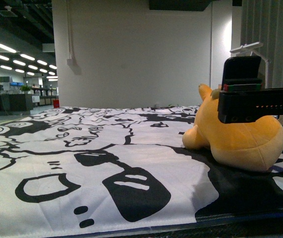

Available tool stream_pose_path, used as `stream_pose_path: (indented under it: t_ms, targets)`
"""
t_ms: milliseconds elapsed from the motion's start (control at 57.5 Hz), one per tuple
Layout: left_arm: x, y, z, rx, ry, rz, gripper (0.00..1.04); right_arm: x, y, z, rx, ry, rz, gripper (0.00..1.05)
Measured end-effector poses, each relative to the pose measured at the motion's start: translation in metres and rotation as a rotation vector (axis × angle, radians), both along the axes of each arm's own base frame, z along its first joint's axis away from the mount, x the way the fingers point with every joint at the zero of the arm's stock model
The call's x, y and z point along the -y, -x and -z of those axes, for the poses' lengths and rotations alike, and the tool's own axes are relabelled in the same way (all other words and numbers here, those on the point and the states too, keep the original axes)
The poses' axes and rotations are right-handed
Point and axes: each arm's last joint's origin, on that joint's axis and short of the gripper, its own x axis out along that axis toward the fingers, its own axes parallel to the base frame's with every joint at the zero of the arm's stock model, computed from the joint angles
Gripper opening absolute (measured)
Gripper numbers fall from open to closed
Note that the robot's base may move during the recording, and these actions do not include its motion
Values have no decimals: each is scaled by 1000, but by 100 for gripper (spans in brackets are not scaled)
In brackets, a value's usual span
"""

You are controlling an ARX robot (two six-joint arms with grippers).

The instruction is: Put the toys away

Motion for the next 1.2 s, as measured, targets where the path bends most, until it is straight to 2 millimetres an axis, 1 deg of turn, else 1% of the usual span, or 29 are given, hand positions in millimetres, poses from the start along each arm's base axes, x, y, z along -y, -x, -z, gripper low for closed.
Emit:
stream_pose_path:
  t_ms: [174, 348, 608, 956, 1199]
  targets:
    - [0, 0, 0, 0, 0, 0, 98, -5, -10, 6, -15, 20, 10, 98]
    - [0, 0, 0, 0, 0, 0, 98, -11, -19, 7, -10, 38, 13, 98]
    - [0, 0, 0, 0, 0, 0, 98, -29, -31, 2, 29, 80, 14, 98]
    - [0, 0, 0, 0, 0, 0, 98, -56, -42, 3, 80, 198, 16, 98]
    - [0, 0, 0, 0, 0, 0, 98, -66, -48, 2, 94, 247, 24, 98]
